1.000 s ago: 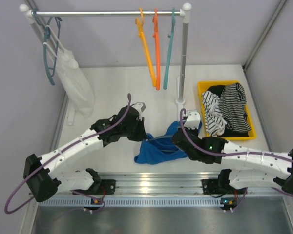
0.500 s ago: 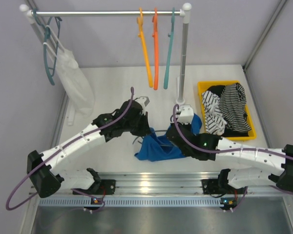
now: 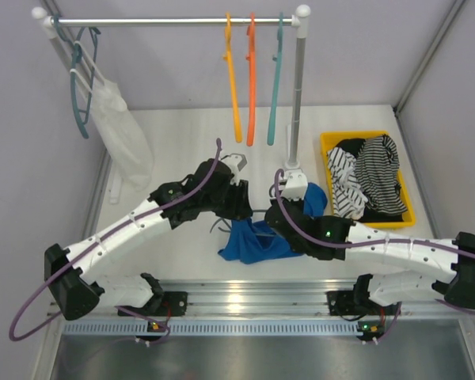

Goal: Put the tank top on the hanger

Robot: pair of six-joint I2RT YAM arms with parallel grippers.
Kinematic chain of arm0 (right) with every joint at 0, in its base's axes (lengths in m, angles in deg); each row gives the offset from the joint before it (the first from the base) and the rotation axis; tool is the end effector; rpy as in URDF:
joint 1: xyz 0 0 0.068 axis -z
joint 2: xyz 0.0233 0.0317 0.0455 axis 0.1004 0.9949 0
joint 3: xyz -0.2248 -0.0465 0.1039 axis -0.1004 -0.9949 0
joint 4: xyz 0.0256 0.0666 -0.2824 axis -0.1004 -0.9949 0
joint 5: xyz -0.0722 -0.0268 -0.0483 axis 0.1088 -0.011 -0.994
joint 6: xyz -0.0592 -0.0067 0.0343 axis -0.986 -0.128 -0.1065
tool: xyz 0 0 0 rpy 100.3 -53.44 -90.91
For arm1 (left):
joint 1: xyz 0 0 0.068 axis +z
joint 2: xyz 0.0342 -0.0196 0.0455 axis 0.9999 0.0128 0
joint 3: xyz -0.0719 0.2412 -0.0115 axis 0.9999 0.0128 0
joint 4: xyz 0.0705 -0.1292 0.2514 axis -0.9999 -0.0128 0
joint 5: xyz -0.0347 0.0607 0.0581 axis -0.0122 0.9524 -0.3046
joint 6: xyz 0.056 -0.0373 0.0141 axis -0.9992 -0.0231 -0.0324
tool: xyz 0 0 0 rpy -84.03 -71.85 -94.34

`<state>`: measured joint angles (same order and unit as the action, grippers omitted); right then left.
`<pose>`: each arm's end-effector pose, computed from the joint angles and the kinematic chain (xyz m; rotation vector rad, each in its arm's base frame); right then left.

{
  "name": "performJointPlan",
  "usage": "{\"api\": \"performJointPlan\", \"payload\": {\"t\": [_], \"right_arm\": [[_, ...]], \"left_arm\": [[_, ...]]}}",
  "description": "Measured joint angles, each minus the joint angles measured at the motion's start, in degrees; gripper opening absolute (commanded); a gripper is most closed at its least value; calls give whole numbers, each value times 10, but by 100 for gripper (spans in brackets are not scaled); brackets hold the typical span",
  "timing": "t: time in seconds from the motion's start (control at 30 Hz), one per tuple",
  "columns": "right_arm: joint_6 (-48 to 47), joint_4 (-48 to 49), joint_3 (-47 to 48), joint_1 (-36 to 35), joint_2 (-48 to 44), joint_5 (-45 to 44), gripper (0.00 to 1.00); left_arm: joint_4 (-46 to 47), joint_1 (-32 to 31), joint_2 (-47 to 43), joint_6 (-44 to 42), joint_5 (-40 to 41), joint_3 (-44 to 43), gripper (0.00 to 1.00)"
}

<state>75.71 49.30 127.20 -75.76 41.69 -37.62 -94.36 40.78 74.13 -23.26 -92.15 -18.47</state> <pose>0.1409 0.2611 0.2648 -0.1094 1.9830 0.2114 0.2088 -0.2418 0.2906 0.4101 2.4038 -0.7562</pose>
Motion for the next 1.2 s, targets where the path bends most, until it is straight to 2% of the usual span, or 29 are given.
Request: {"api": "performJointPlan", "payload": {"t": [0.23,0.5,0.8,1.2], "right_arm": [[-1,14,-7,0,-4,12,0],[-2,24,-32,0,-35,20,0],[-7,26,-44,0,-66,28,0],[-19,24,-47,0,-85,34,0]], "left_arm": [[-3,-1,-16,-60,16,0,61],[-12,0,-88,-165,45,6,65],[-12,8,-100,-265,-46,52,66],[39,30,-69,-311,-161,83,63]]}}
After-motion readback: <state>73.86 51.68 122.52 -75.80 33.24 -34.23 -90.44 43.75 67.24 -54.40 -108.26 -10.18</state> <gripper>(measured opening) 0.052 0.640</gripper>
